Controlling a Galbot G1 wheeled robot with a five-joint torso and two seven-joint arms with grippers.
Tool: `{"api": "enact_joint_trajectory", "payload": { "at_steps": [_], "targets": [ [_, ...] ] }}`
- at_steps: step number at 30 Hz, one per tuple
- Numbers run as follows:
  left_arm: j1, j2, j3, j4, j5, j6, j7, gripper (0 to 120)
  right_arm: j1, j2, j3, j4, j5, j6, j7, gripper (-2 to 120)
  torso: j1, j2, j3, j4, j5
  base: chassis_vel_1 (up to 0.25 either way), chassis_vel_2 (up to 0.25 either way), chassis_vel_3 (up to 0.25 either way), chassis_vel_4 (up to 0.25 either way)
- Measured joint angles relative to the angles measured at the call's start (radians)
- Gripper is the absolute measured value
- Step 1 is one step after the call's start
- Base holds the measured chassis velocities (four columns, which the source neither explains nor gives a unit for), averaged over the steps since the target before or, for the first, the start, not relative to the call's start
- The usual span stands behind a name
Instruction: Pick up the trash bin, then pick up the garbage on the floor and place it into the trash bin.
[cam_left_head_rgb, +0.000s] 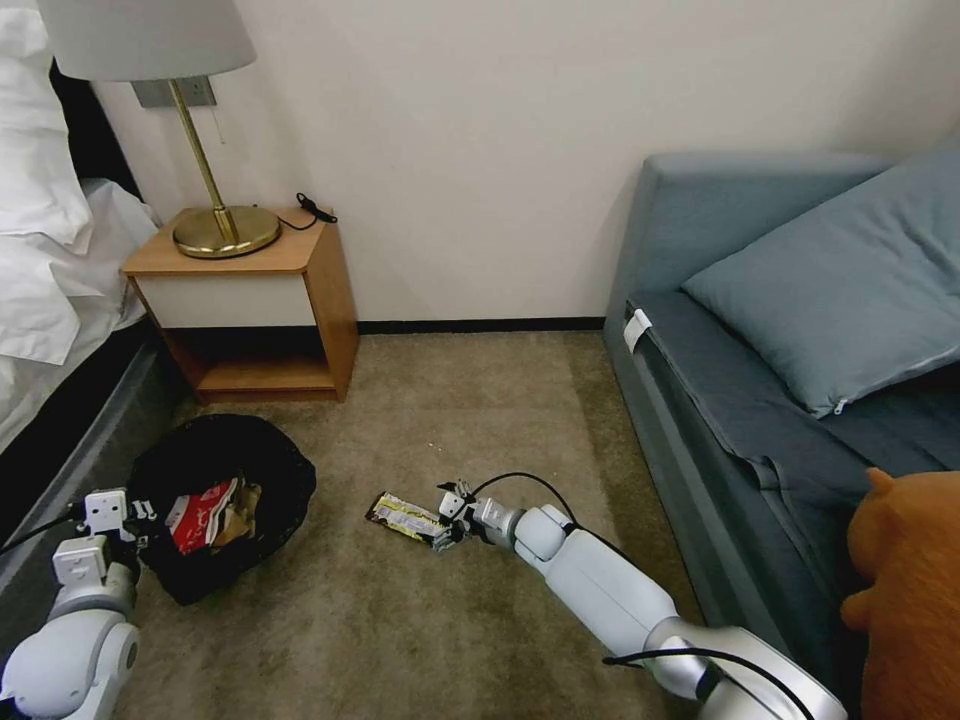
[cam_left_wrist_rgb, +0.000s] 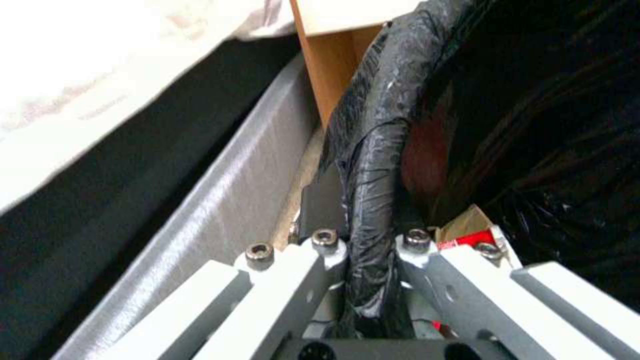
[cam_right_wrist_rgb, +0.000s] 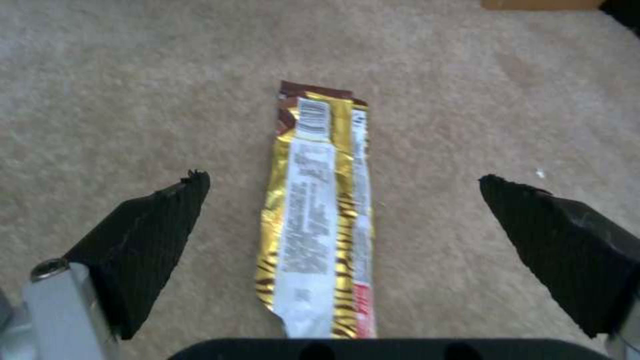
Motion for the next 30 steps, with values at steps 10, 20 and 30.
{"api": "enact_joint_trajectory", "payload": {
  "at_steps": [10, 20, 30],
  "targets": [
    [0.024, -0.004, -0.053, -0.022, -0.003, 0.003, 0.000, 1, -0.008, 0.046, 0.011, -0.056, -0.009, 0.041, 0.006, 100, 0.000, 0.000, 0.000, 0.0000, 0.0000, 0.000, 0.000, 0.000, 0.000],
    [0.030, -0.016, -0.064, 0.019, -0.003, -0.014, 0.002, 1, -0.014, 0.037, 0.014, -0.056, -0.006, 0.051, 0.017, 100, 0.000, 0.000, 0.000, 0.0000, -0.0001, 0.000, 0.000, 0.000, 0.000],
    [0.029, -0.022, -0.066, 0.034, -0.002, -0.018, 0.003, 1, -0.022, 0.037, 0.020, -0.051, -0.008, 0.055, 0.033, 100, 0.000, 0.000, 0.000, 0.0000, 0.0000, 0.000, 0.000, 0.000, 0.000]
  ]
}}
